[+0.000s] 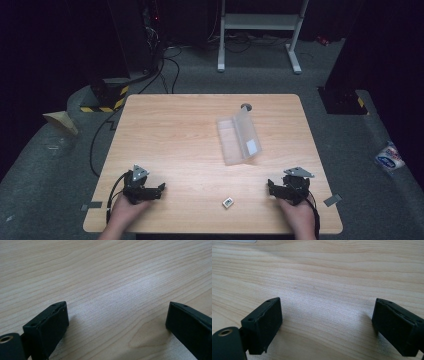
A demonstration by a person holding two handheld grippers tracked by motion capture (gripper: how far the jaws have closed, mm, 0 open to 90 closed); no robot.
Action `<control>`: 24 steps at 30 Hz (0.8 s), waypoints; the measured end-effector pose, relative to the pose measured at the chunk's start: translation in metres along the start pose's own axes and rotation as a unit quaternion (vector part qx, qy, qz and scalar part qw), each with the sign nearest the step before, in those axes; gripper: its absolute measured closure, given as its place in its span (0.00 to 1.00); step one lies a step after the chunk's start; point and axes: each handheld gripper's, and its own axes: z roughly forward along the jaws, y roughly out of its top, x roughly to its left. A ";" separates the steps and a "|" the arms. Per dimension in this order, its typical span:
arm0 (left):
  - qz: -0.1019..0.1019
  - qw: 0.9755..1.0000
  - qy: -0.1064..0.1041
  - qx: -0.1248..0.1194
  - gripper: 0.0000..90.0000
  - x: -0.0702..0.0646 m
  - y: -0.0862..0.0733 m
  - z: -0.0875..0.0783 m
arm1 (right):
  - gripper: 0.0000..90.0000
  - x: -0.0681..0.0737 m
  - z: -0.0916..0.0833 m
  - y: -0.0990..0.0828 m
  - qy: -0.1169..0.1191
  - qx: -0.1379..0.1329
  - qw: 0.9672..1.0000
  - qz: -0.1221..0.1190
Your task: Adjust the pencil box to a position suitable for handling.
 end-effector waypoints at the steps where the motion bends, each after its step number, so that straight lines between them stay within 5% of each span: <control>1: 0.000 1.000 0.000 0.000 0.05 0.000 0.000 0.000 | 0.10 0.000 0.000 0.000 0.000 0.000 1.000 0.000; 24: 0.002 1.000 -0.004 -0.001 0.07 -0.001 0.000 -0.001 | 0.15 -0.001 -0.001 0.000 -0.003 -0.004 1.000 0.000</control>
